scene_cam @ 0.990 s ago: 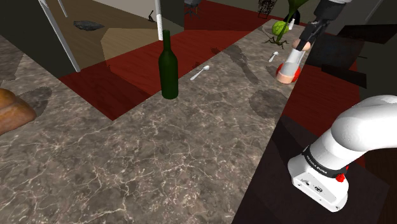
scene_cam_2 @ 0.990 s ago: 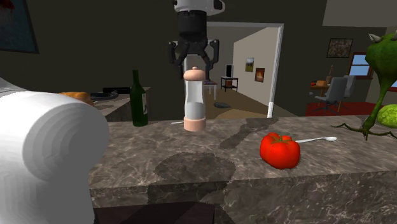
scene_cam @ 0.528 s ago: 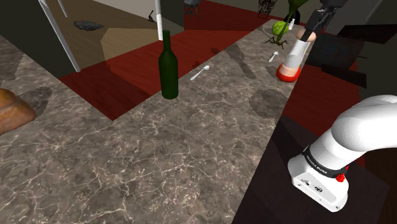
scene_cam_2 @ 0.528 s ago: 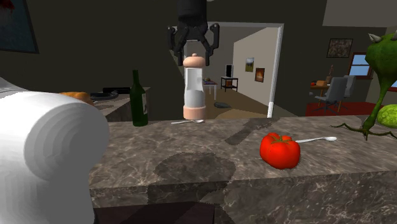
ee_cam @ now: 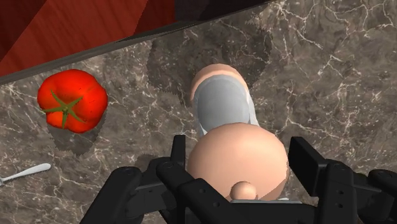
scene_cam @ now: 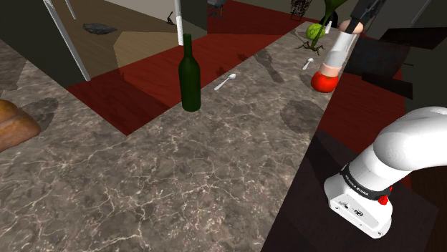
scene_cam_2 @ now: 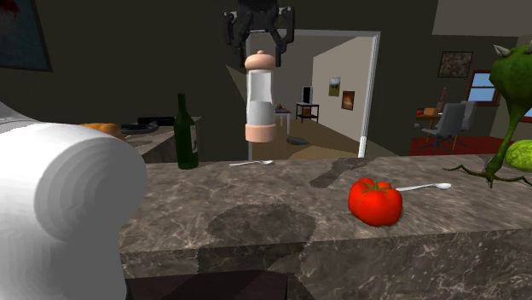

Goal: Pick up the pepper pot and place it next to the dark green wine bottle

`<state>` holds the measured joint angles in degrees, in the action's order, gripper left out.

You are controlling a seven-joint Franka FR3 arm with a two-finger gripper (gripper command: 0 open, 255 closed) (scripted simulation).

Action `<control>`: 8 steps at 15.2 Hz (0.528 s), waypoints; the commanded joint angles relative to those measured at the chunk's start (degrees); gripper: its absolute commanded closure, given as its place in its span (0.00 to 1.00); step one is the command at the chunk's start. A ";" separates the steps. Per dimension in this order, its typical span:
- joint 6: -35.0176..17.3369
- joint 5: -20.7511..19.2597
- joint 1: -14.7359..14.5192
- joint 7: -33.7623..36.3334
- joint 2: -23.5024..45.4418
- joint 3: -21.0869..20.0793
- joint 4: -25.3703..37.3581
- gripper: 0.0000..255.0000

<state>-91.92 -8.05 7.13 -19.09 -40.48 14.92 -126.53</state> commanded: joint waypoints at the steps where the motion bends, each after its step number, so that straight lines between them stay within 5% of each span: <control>1: 1.54 0.12 -0.06 -0.12 0.30 -0.10 1.83 1.00; 8: 6.44 0.70 -0.47 -0.35 2.41 -0.45 8.82 1.00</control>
<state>-85.99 -7.44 6.72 -19.46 -38.36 14.54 -118.49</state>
